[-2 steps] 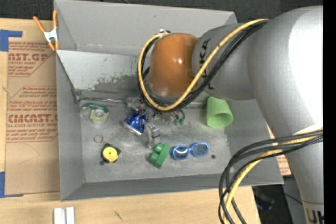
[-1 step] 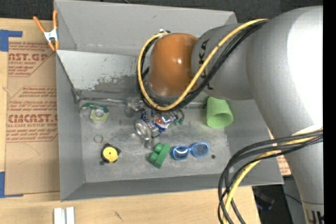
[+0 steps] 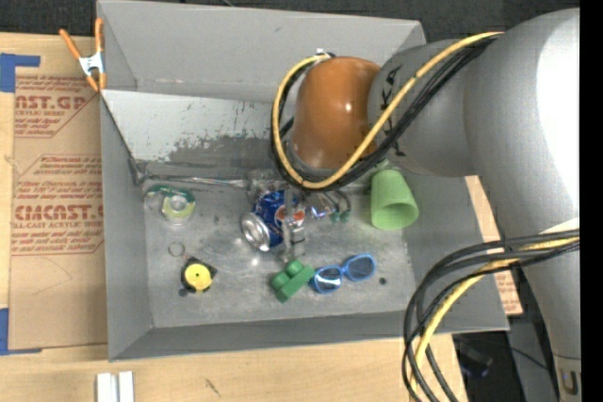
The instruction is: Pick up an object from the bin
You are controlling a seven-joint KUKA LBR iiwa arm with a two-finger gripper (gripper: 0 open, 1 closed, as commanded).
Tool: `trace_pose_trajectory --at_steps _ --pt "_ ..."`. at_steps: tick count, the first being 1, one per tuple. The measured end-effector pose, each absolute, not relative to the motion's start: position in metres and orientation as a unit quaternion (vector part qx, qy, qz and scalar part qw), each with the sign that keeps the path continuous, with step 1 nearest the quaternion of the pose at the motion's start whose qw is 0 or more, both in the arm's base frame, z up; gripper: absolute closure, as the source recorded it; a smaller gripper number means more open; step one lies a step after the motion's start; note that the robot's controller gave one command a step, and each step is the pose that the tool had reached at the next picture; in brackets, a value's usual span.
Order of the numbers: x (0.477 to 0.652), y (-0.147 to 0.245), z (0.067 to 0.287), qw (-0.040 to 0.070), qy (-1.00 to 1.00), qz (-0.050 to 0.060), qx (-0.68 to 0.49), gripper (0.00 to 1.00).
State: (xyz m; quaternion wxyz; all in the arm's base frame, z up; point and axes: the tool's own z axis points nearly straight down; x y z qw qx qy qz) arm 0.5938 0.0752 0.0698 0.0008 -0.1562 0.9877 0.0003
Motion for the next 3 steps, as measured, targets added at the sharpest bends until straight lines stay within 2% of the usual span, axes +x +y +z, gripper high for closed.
trace_pose_trajectory --at_steps 2,3 --pt "0.5942 0.0772 0.0694 0.002 0.988 0.002 -0.156 0.00" --pt "0.5942 0.0772 0.0693 0.002 0.988 0.002 -0.156 1.00"
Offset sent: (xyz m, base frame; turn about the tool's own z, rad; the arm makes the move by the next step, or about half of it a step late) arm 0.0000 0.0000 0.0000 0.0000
